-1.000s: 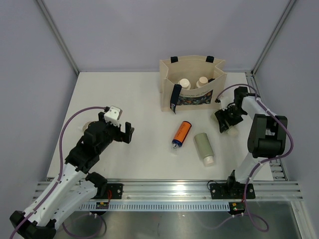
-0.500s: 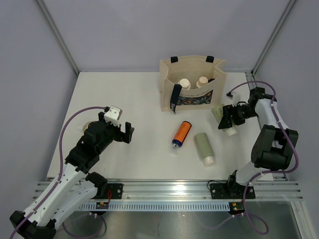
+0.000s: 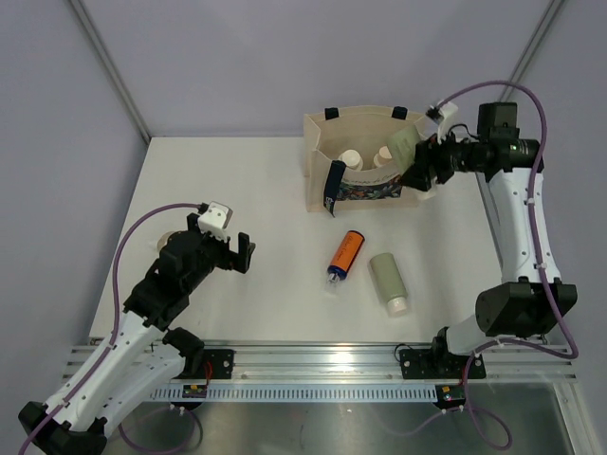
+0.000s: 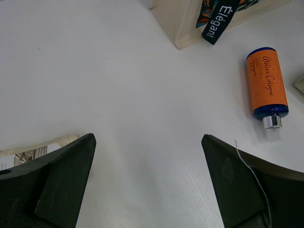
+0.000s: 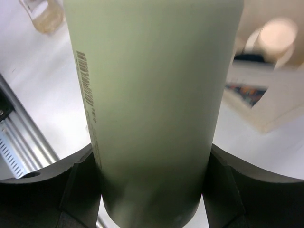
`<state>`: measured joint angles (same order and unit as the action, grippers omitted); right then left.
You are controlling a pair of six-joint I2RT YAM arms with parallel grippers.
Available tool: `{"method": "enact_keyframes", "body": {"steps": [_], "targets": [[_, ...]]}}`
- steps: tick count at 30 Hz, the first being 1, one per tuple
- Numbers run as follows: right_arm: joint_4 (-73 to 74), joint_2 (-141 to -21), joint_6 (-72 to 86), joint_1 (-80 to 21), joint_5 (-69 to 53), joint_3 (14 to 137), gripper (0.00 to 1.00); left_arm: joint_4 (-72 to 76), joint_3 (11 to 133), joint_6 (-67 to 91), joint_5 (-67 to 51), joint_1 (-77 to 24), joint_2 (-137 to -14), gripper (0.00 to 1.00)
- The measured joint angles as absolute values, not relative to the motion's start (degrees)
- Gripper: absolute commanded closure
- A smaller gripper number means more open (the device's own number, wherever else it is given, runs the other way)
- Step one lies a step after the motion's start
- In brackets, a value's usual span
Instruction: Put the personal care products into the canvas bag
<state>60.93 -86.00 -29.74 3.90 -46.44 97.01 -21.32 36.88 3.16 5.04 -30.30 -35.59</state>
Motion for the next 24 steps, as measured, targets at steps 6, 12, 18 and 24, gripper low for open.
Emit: {"method": "enact_keyframes", "body": {"steps": [6,12,18,24], "targets": [[56.9,-102.0,-26.5,-4.0,-38.7,124.4,1.0,-21.3,36.8,2.9,5.5,-30.3,-35.7,0.01],[53.6,-120.1,-30.2,-9.6,-26.8,141.0,1.0,-21.3,36.6,2.5,6.4,-30.3,-36.9,0.01],[54.3,-127.9,-35.7,-11.7,-20.1,137.7,0.95,-21.3,36.2,2.2,6.7,-30.3,-37.5,0.01],[54.4,-128.4,-38.7,-11.6,-15.6,132.0,0.57,-21.3,36.2,2.0,6.8,-30.3,-38.1,0.01]]}}
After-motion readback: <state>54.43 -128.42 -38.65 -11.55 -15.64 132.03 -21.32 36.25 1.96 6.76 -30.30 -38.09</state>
